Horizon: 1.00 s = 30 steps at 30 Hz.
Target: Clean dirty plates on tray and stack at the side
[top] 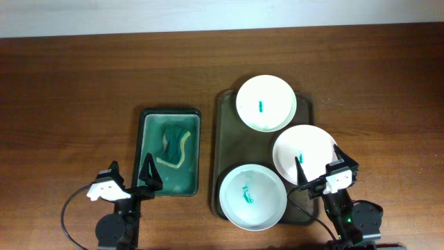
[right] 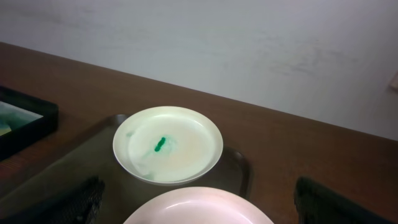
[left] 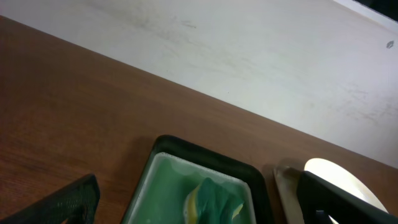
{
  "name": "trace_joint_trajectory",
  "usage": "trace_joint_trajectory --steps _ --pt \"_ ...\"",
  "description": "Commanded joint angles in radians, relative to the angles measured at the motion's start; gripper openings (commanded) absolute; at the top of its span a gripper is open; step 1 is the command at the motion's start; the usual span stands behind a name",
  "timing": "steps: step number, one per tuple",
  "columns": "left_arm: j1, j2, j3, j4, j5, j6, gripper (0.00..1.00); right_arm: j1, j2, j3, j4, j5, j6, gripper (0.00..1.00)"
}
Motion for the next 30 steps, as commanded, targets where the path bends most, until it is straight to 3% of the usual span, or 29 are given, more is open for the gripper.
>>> trace_joint_trajectory --steps 1,6,9,11,13,16,19,22,25,26,28,30 --pt "0.002 -0.003 -0.002 -0.005 0.011 0.016 0.99 0.006 -0.008 -0.005 -0.005 0.005 0.004 0.98" --pt "0.002 -0.003 -0.002 0.006 0.012 0.004 0.99 0.006 -0.008 -0.005 0.014 0.003 0.005 0.98" --pt "0.002 -0.003 -0.002 0.029 0.047 -0.074 0.99 0.006 -0.008 0.004 0.031 -0.225 0.054 0.98" --pt "0.002 -0.003 0.039 0.076 0.144 -0.006 0.99 0.006 -0.006 0.061 -0.04 -0.223 0.171 0.98" --pt "0.002 0.044 0.167 0.004 0.15 0.134 0.99 0.006 0.033 0.19 -0.149 -0.22 0.171 0.98" --pt "0.002 0.318 0.45 -0.216 0.153 0.159 0.99 0.006 0.243 0.492 -0.367 -0.22 0.17 0.98" --pt "0.002 0.761 0.866 -0.543 0.231 0.168 0.99 0.006 0.598 0.883 -0.687 -0.232 0.17 0.98" --pt "0.001 1.135 1.229 -0.906 0.248 0.17 0.99 0.006 0.816 1.049 -0.838 -0.316 0.178 0.98" --pt "0.001 1.299 1.288 -1.0 0.311 0.17 0.99 0.006 0.937 1.05 -0.892 -0.403 0.177 0.98" --pt "0.002 1.334 1.288 -1.019 0.294 0.171 0.99 0.006 0.983 1.049 -0.958 -0.372 0.178 0.98" --pt "0.001 1.388 1.288 -1.028 0.282 0.17 0.99 0.006 1.072 1.028 -1.075 -0.254 0.32 0.98" --pt "0.0 1.424 1.287 -1.032 0.292 0.17 0.99 0.002 1.193 0.981 -1.107 -0.093 0.408 0.99"
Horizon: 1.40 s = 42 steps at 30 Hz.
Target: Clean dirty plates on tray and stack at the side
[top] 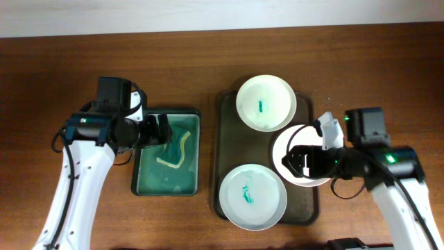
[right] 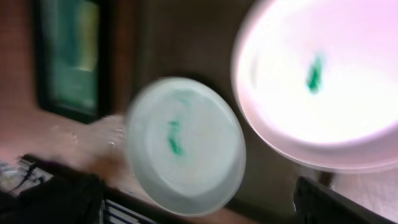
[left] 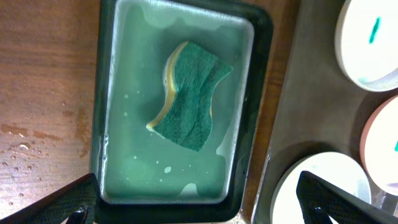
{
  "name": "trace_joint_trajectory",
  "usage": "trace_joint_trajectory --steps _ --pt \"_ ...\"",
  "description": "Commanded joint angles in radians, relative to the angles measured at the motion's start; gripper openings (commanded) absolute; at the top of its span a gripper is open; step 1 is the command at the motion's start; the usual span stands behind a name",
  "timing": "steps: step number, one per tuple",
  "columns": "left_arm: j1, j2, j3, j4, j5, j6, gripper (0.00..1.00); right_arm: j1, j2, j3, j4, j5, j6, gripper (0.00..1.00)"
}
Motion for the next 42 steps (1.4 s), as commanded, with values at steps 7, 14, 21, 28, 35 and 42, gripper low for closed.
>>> trace_joint_trajectory --steps 7,14,21,28,35,42 --pt "-0.027 0.171 0.014 0.036 -0.02 0.161 0.86 -0.331 0.316 -0.043 0.243 0.259 0.035 0.61" --pt "-0.027 0.214 0.013 0.077 -0.054 0.16 0.88 -0.335 0.542 -0.054 0.344 0.335 0.03 0.41" --pt "-0.026 0.256 0.013 0.077 -0.064 0.159 0.84 -0.336 0.537 -0.109 0.38 0.311 0.024 0.04" --pt "-0.067 0.345 -0.198 0.383 -0.106 0.087 0.57 -0.286 0.373 -0.109 0.297 0.206 -0.014 0.04" --pt "-0.198 0.483 -0.2 0.439 -0.165 0.145 0.0 -0.185 0.373 -0.109 0.309 0.206 -0.011 0.04" --pt "-0.197 0.349 -0.117 0.266 -0.114 0.146 0.68 -0.185 0.373 -0.109 0.31 0.207 -0.011 0.04"
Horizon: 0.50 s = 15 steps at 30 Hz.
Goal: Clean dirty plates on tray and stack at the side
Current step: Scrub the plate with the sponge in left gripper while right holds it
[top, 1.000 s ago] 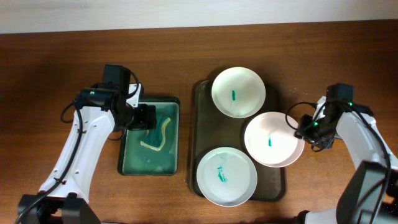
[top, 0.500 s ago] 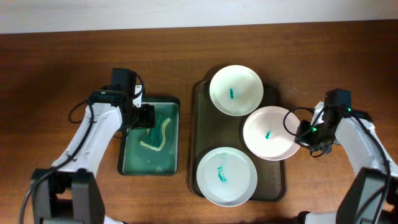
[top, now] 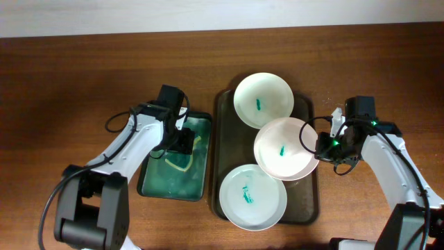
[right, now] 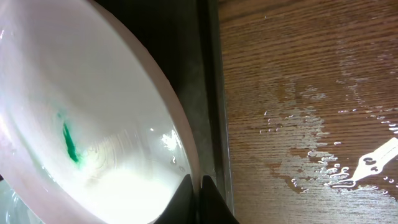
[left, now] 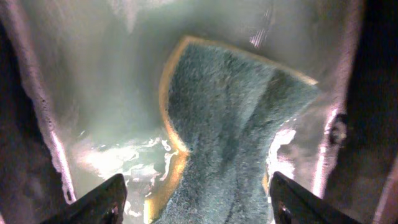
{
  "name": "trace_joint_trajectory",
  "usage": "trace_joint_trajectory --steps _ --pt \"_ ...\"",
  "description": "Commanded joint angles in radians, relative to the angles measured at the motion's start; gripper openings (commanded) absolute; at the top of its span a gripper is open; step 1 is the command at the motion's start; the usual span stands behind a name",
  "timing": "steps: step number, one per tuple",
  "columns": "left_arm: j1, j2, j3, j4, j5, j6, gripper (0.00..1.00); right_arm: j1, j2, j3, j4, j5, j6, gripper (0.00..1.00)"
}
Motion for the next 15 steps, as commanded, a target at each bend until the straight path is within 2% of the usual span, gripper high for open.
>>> trace_joint_trajectory --steps 1,2,4,5,6,7,9,12,13,15 --pt "-0.003 -0.024 -0.04 0.028 0.058 0.008 0.65 0.005 -0.016 -0.003 0.001 -0.013 -0.008 0.04" --pt "-0.003 -0.024 -0.075 0.068 0.072 0.008 0.6 0.005 -0.016 -0.003 0.001 -0.013 -0.008 0.04" --pt "-0.009 -0.024 -0.152 0.148 0.087 0.009 0.57 0.005 -0.016 -0.003 0.001 -0.013 -0.008 0.04" --pt "-0.014 -0.024 -0.189 0.192 0.09 0.009 0.51 0.005 -0.016 -0.003 0.001 -0.013 -0.008 0.04" --pt "-0.016 -0.024 -0.215 0.223 0.09 0.009 0.21 0.005 -0.016 -0.003 0.001 -0.013 -0.008 0.04" --pt "-0.016 -0.024 -0.217 0.225 0.082 0.009 0.0 0.005 -0.016 -0.003 0.001 -0.013 -0.008 0.04" --pt "-0.015 -0.029 -0.158 0.177 0.082 0.008 0.0 0.005 -0.016 -0.003 0.015 -0.013 -0.008 0.04" --pt "-0.019 -0.049 0.038 0.009 0.089 0.009 0.0 0.006 -0.011 -0.005 0.028 -0.014 -0.007 0.04" --pt "-0.029 -0.049 0.119 -0.034 0.14 0.009 0.0 0.019 0.009 -0.018 0.043 -0.013 -0.007 0.04" --pt "-0.054 -0.049 0.162 0.011 0.303 0.008 0.0 0.024 0.072 -0.039 0.085 -0.014 0.026 0.04"
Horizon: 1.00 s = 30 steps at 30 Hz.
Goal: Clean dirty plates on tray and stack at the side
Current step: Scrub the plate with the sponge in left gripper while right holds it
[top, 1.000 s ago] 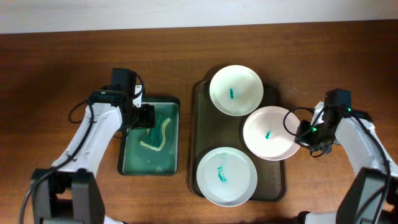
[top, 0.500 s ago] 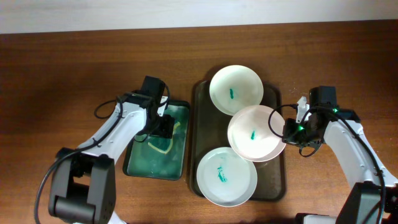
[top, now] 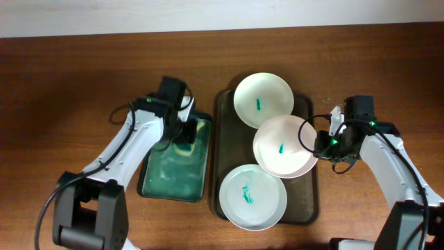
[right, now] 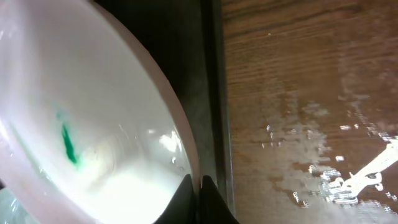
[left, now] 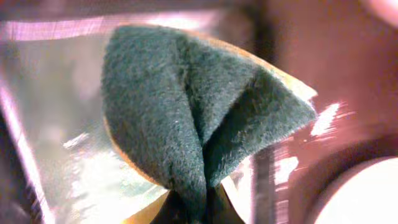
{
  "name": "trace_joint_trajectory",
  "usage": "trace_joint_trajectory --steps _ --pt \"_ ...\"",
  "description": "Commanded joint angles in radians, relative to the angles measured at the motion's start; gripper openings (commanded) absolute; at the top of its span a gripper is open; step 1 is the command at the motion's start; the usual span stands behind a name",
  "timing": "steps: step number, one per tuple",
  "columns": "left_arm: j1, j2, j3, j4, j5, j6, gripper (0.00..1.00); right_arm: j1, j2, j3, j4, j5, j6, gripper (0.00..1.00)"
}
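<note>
Three white plates with green smears are on the dark tray: a far plate, a near plate and a middle plate. My right gripper is shut on the middle plate's right rim, and the wrist view shows its fingers pinching the rim of that plate. A green and yellow sponge is folded and pinched in my left gripper, shut on it. In the overhead view the left gripper is over the far right corner of the green water basin.
The basin stands just left of the tray, almost touching it. Water drops lie on the brown table right of the tray. The middle plate overlaps the far plate's near edge in the overhead view.
My left gripper, open astride the sponge in the water, is now shut on it, and the sponge is folded and raised. The right gripper holds the plate rim as before.
Both arms were parked at the table's near edge with open grippers. Then the left was above the basin and the right above the right-hand plate. Then the right was shut on that plate's rim, the plate shifted towards mid-tray, with the left around the sponge, now gripped.
</note>
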Motion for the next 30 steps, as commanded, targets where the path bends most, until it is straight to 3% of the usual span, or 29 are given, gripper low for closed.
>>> trace_joint_trajectory --steps 1,6,8,11,14,15,16,19,21,26,27,28,29,30 --pt "-0.04 -0.023 0.062 0.063 0.221 0.004 0.0 0.014 0.08 -0.029 0.04 -0.014 0.048 0.04" --pt "-0.279 0.016 0.061 0.352 0.281 -0.105 0.0 0.014 0.117 -0.029 0.06 0.006 0.099 0.04" --pt "-0.394 0.093 0.062 0.457 0.282 -0.177 0.0 0.014 0.117 -0.029 0.06 0.006 0.098 0.04" --pt "-0.464 0.216 0.065 0.554 0.312 -0.237 0.0 0.014 0.117 -0.029 0.06 0.005 0.099 0.04" --pt "-0.477 0.341 0.125 0.571 0.341 -0.246 0.0 0.014 0.117 -0.029 0.06 0.005 0.099 0.04" --pt "-0.477 0.412 0.179 0.509 0.33 -0.246 0.0 0.014 0.117 -0.029 0.06 0.005 0.099 0.04" --pt "-0.477 0.438 0.209 0.461 0.296 -0.246 0.0 0.014 0.117 -0.029 0.06 0.005 0.099 0.04" --pt "-0.509 0.448 0.335 0.21 -0.202 -0.234 0.0 0.013 0.117 -0.029 0.059 0.006 0.098 0.04" --pt "-0.514 0.448 0.397 0.083 -0.378 -0.234 0.0 0.013 0.117 -0.029 0.056 0.006 0.098 0.04" --pt "-0.51 0.448 0.401 0.108 -0.23 -0.298 0.0 0.013 0.117 -0.029 0.049 0.006 0.095 0.04" --pt "-0.504 0.449 0.4 0.179 0.016 -0.298 0.0 0.013 0.117 -0.029 0.049 0.006 0.095 0.04" --pt "-0.508 0.453 0.4 0.225 0.159 -0.291 0.0 0.014 0.117 -0.029 0.049 0.006 0.095 0.04" --pt "-0.521 0.453 0.4 0.259 0.281 -0.279 0.0 0.013 0.117 -0.029 0.048 0.006 0.095 0.04" --pt "-0.528 0.453 0.4 0.262 0.288 -0.279 0.0 0.014 0.117 -0.029 0.048 0.006 0.095 0.04"
